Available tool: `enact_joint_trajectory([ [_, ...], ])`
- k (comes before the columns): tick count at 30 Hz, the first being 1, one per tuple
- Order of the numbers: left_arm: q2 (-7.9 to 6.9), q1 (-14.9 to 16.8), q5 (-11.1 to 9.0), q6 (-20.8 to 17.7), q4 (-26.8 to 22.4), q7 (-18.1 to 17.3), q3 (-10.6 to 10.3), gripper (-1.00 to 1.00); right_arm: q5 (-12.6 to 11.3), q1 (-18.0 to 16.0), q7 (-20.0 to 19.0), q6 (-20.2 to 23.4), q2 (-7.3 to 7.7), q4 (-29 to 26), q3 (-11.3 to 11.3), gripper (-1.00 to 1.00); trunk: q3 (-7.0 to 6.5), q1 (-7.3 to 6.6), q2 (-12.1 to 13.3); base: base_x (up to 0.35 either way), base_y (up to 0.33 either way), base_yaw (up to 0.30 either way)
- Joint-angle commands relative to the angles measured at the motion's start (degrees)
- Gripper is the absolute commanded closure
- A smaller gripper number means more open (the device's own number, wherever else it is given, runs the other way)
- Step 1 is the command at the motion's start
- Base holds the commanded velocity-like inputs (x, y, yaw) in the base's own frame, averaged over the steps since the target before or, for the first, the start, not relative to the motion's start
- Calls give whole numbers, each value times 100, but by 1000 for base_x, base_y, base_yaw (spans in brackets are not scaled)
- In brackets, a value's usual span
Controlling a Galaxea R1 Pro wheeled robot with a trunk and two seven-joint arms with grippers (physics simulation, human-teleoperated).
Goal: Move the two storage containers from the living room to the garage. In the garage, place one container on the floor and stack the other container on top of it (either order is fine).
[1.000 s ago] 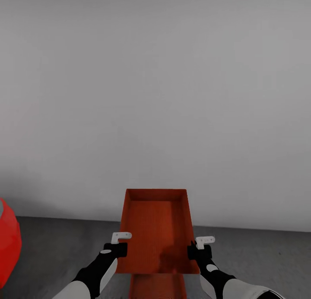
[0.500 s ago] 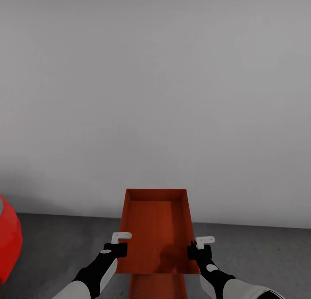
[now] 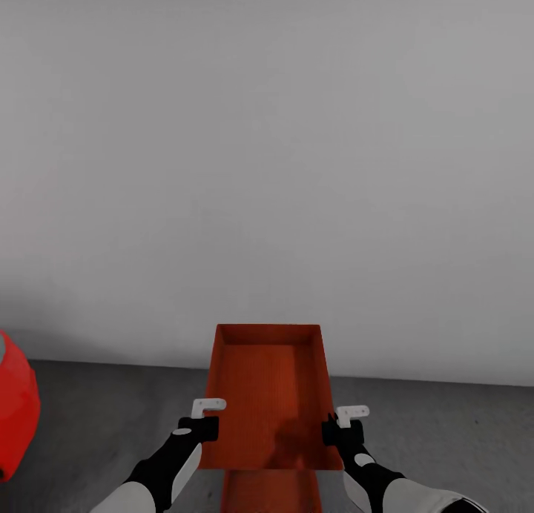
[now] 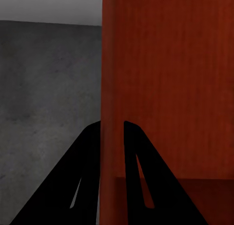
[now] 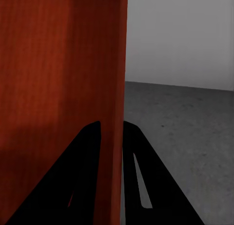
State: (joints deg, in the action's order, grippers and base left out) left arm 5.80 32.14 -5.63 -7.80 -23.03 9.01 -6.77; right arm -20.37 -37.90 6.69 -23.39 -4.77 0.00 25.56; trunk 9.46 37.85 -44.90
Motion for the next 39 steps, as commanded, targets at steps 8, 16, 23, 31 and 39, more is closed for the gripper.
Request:
enact_joint_trajectory([
  [8, 32, 3, -43, -29, -26, 75, -43, 100, -133, -7, 26, -25, 3, 17, -130, 100, 81, 1, -8, 0, 0, 0],
  [16, 35, 3, -43, -37, -26, 75, -43, 100, -134, -7, 26, -25, 3, 18, -130, 100, 154, 1, -8, 0, 0, 0],
  [23, 35, 3, -43, -38, -27, 75, -43, 100, -134, -7, 26, -25, -1, 17, -130, 100, 217, 1, -8, 0, 0, 0],
  [31, 34, 3, -43, -38, -28, 75, -43, 100, -134, -7, 26, -25, 2, 21, -130, 100, 289, 1, -8, 0, 0, 0],
  [39, 35, 3, -43, -38, -31, 75, -43, 100, -134, -7, 26, -25, 3, 18, -130, 100, 361, 1, -8, 0, 0, 0],
])
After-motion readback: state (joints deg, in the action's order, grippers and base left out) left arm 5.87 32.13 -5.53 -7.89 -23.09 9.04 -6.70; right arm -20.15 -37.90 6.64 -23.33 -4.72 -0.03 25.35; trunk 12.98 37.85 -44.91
